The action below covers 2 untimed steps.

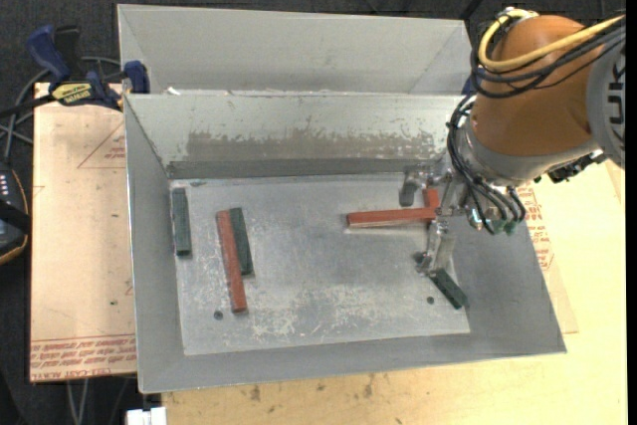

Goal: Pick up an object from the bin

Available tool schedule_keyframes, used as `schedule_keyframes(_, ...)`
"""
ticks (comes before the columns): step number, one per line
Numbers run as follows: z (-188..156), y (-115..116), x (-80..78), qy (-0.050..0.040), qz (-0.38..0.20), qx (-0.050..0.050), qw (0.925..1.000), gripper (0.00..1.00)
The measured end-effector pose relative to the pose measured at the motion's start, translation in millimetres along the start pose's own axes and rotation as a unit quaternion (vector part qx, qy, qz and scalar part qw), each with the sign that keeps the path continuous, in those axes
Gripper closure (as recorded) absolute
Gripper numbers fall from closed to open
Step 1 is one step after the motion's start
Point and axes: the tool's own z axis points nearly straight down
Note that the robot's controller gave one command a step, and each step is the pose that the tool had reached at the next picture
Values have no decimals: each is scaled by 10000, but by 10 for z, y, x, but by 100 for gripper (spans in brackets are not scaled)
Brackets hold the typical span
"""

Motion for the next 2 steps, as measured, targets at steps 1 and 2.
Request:
schedule_keyframes(1,508,-198,-750,-45,517,1,9987,0)
schedule_keyframes(2,1678,-455,-981,-13,82,0,10000,0)
